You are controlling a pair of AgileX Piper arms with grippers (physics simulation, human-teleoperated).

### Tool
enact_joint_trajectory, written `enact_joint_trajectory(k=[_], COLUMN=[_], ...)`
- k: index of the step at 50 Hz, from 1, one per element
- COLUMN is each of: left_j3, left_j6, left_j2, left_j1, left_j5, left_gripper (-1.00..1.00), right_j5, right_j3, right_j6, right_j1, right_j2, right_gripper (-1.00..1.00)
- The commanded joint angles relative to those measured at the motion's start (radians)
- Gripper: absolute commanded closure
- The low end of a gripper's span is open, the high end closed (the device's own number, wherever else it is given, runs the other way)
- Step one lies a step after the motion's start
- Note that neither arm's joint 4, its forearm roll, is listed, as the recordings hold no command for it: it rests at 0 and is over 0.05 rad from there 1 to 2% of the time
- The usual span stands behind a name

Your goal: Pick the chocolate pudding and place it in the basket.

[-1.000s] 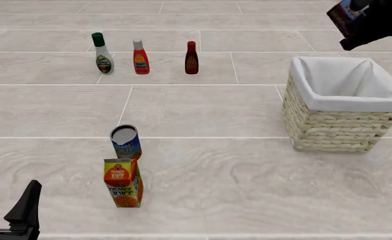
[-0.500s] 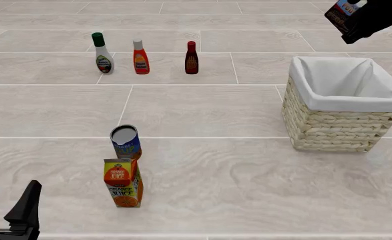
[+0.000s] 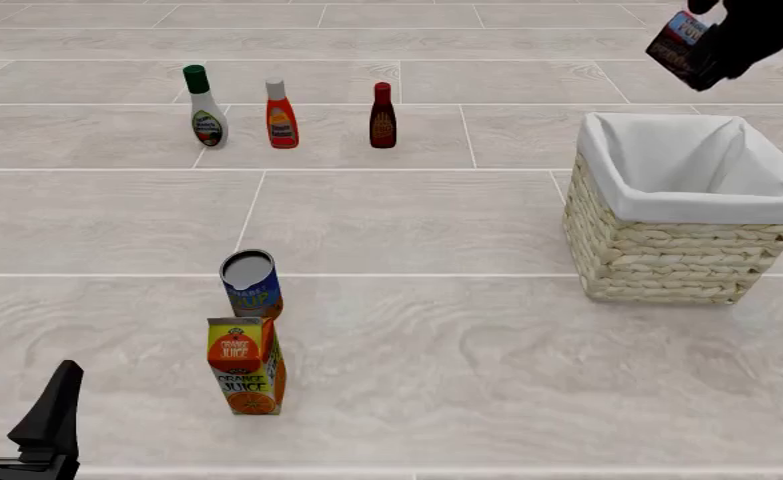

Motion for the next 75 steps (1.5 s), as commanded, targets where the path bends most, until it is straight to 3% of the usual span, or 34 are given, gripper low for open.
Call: enact_joint_trajectory(k=[1, 13, 24, 32, 37, 75], left_j3=[0.003, 0.003, 0.003, 0.003, 0.003, 0.003], left_j6=[-0.002, -0.002, -0.001, -0.002, -0.002, -0.002], left_j2=[-0.002, -0.002, -0.002, -0.002, -0.002, -0.002], left_j1=[0.0, 0.0, 0.0, 0.0, 0.0, 0.0], left_j5=[-0.003, -0.002, -0.003, -0.003, -0.003, -0.002], left_gripper=[-1.0, -1.0, -1.0, -1.0, -1.0, -1.0], right_j5=[0.055, 0.088, 0.142, 0.162, 0.196, 0.179], right_j3=[-0.038, -0.089, -0.161, -0.153, -0.227, -0.211], right_j6=[-0.037, -0.077, -0.08, -0.104, -0.098, -0.127], right_j1=[-0.035, -0.057, -0.047, -0.054, -0.048, -0.085], right_j2=[0.026, 0.07, 0.122, 0.143, 0.179, 0.251], right_gripper=[1.0, 1.0, 1.0, 1.0, 1.0, 1.0])
